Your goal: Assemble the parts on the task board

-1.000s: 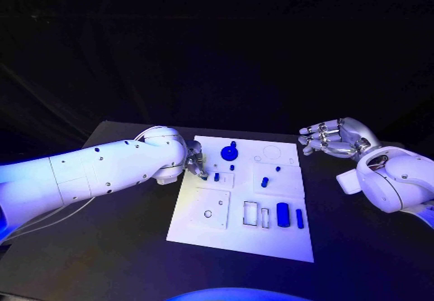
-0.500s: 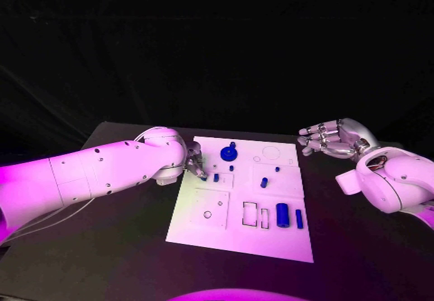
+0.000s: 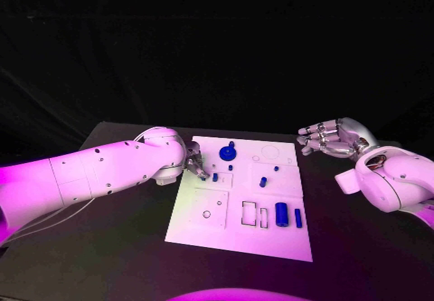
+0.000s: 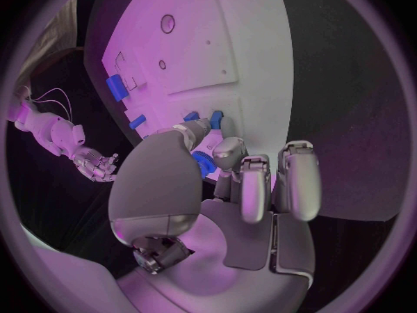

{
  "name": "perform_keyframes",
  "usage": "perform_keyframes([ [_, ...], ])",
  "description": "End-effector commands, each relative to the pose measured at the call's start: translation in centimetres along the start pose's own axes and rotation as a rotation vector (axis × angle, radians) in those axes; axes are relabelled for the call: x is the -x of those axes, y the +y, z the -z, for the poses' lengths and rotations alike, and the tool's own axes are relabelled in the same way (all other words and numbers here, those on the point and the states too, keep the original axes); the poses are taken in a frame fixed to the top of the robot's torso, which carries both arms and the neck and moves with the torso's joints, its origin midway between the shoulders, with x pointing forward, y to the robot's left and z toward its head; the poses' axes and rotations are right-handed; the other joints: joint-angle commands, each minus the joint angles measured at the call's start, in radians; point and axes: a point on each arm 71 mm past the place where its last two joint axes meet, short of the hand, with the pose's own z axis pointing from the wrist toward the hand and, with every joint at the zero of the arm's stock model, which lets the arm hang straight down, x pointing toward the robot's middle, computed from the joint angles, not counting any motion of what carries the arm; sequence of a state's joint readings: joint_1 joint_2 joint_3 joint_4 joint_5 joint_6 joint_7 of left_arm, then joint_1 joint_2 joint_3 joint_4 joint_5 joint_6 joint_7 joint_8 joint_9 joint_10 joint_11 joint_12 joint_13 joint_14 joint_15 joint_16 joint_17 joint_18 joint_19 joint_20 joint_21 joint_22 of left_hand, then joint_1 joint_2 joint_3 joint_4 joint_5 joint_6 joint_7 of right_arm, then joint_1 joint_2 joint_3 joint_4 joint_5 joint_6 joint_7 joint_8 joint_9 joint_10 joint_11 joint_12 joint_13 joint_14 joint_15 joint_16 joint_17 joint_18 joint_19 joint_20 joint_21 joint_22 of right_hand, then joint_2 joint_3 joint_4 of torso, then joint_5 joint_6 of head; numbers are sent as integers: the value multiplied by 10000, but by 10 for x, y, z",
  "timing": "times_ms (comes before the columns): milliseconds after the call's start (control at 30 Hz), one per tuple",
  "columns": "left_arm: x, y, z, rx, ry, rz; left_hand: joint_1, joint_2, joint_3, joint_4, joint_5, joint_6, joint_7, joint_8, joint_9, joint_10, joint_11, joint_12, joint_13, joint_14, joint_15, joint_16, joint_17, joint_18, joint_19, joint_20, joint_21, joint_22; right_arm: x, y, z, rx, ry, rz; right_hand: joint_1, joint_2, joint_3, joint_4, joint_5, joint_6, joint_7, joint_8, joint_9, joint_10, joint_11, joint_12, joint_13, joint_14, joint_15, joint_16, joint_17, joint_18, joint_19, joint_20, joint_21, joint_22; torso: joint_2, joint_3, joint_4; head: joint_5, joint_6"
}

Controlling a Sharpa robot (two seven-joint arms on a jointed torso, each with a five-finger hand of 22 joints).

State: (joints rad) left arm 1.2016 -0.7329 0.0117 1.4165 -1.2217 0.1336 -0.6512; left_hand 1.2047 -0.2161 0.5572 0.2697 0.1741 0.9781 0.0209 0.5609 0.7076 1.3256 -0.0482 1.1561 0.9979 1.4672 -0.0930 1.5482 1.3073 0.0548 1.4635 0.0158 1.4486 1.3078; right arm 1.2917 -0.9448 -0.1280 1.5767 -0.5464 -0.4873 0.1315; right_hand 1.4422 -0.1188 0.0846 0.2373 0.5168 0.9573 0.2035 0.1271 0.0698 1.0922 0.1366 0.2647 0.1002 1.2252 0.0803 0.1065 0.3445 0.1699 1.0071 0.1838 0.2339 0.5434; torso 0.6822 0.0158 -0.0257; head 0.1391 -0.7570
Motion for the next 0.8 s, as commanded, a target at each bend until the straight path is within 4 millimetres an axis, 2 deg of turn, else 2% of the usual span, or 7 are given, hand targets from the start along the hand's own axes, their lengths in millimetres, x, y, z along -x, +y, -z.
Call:
perform_keyframes([
  [33, -4, -2, -1, -32, 212, -7, -71, 49, -123, 47, -38, 93, 14, -28, -17, 14, 31, 80, 34, 973, -55, 48, 2450, -76, 32, -72, 75, 543, -2, 1, 0, 87, 135, 3, -79, 4, 44, 6, 32, -66, 16, 43, 16, -69, -7, 58, -13, -65, 27, -53, -14, 113, -14, 62, -48, -9, 0, -5, -1, -6, -15],
  [533, -2, 1, -6, 142, 225, 10, -338, 244, -1297, 208, -36, 137, 32, -60, -110, -18, 49, 102, 24, 973, -49, 47, 2450, -82, 56, -94, 79, 574, -2, 1, 1, 107, 134, 21, -102, -3, 42, 8, 40, -76, 20, 43, 15, -81, -3, 61, -19, -73, 33, -65, -21, 112, -16, 66, -60, -24, -10, -6, 2, -21, -25],
  [800, -1, 4, -6, 218, 185, 57, -751, 483, -2372, 237, -17, 174, 49, -117, -208, -47, 67, 112, 1, 974, -34, 50, 2454, -84, 63, -85, 73, 586, -1, 1, 1, 108, 125, 24, -106, -5, 41, 8, 41, -79, 20, 43, 14, -83, -2, 61, -20, -76, 34, -67, -22, 111, -16, 66, -62, -27, -17, -4, 11, -23, -8],
])
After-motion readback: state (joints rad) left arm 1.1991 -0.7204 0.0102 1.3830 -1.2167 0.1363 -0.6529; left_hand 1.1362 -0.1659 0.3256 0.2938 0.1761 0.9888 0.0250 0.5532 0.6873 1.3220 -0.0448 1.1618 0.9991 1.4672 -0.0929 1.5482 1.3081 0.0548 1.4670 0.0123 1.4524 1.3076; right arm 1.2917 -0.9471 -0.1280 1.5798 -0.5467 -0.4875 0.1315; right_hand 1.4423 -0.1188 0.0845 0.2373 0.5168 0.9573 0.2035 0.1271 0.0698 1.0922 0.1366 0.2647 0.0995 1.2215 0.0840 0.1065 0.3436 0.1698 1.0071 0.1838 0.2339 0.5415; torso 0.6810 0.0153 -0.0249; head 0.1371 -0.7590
